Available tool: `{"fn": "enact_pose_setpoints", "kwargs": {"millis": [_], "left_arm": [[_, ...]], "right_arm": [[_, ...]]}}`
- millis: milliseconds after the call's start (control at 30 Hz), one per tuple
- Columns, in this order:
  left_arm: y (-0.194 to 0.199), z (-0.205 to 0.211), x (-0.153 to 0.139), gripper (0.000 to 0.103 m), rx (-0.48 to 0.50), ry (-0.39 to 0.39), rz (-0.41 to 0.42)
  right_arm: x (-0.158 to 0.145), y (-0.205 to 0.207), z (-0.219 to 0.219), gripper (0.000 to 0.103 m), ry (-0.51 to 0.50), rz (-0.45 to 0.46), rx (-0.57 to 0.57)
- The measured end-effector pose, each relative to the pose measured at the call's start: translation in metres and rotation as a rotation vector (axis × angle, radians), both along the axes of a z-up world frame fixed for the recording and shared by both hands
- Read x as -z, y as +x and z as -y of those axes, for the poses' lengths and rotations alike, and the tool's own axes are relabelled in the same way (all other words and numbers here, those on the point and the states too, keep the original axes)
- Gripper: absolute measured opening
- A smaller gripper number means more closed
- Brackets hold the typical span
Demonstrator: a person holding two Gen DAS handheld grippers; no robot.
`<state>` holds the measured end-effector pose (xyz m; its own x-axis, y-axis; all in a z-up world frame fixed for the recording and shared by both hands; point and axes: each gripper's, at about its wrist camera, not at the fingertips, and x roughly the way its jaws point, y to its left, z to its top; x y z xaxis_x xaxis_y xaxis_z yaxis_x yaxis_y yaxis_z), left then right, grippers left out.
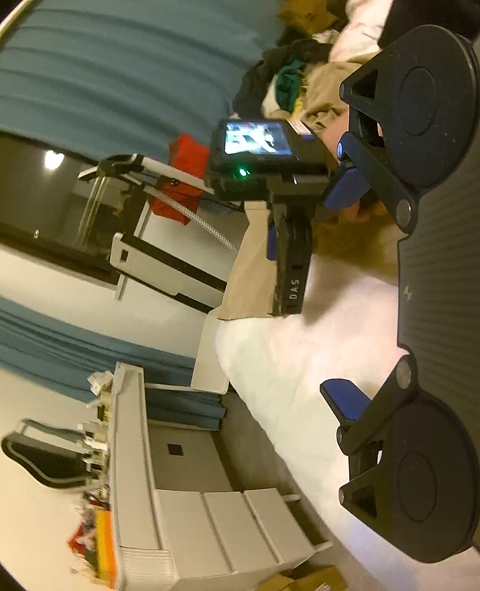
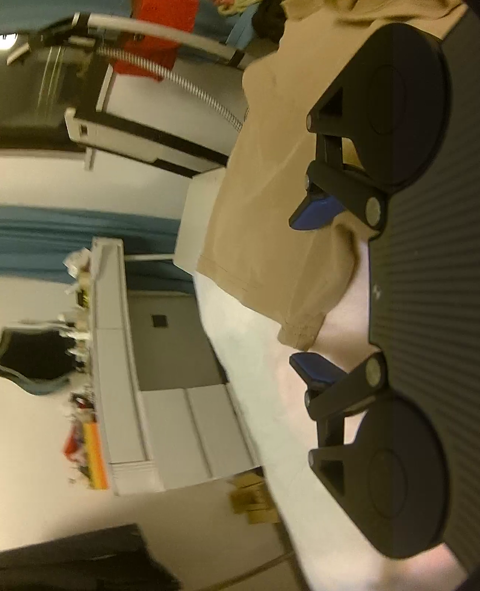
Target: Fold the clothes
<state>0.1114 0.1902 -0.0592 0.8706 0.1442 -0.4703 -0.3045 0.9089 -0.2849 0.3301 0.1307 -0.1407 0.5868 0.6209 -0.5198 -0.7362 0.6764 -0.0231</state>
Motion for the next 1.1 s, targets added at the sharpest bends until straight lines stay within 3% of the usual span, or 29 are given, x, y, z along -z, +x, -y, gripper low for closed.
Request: {"fn": "enact_pose_setpoints", "kwargs": {"millis": [33,67,100,133,167,300,633,800,833,933,967,1033,1067,1100], "left_arm": [[0.001,-0.004,0.001,0.1,-0.003,-0.02,-0.003],[0.001,-0.007,0.003,0.1,-0.006,-0.04,-0.006],[0.002,-0.009,0.004,0.1,-0.007,-0.051,-0.01],[0.002,-0.011,0.005,0.1,-0.008,-0.062,-0.015],[0.002,-0.009,0.005,0.1,-0.007,-0.06,-0.012],[-0.002,-0.001,0.004,0.1,0.001,-0.043,0.006],[-0.016,0.025,-0.002,0.101,0.097,-0.081,0.062],[-0.018,0.043,0.001,0.101,0.153,-0.055,0.051],[-0.017,0.047,0.004,0.101,0.161,-0.043,0.045],[-0.01,0.057,0.011,0.101,0.175,-0.024,0.02],[-0.008,0.061,0.013,0.101,0.181,-0.021,0.012],[-0.001,0.065,0.016,0.101,0.185,-0.014,0.001],[0.002,0.066,0.018,0.101,0.186,-0.011,-0.003],[0.006,0.067,0.02,0.101,0.188,-0.009,-0.008]], "right_arm": [[0.002,0.003,-0.002,0.069,-0.009,-0.007,-0.007],[0.005,0.006,-0.005,0.059,-0.018,-0.014,-0.013],[0.006,0.006,-0.007,0.041,-0.035,-0.005,-0.02],[0.007,0.005,-0.009,0.029,-0.054,0.008,-0.027],[0.004,0.003,-0.009,0.008,-0.056,0.021,-0.019],[-0.025,-0.003,0.003,0.007,0.001,0.092,0.044],[-0.09,-0.005,0.198,0.007,0.403,0.171,0.616],[-0.034,0.01,0.285,0.007,0.359,0.037,0.924],[-0.022,0.011,0.296,0.007,0.347,0.003,0.94],[-0.001,0.004,0.311,0.011,0.317,-0.037,0.914],[0.001,-0.001,0.312,0.017,0.295,-0.031,0.891],[-0.004,-0.016,0.307,0.05,0.264,0.037,0.83],[-0.008,-0.024,0.304,0.08,0.249,0.073,0.798],[-0.011,-0.032,0.301,0.091,0.235,0.109,0.766]]}}
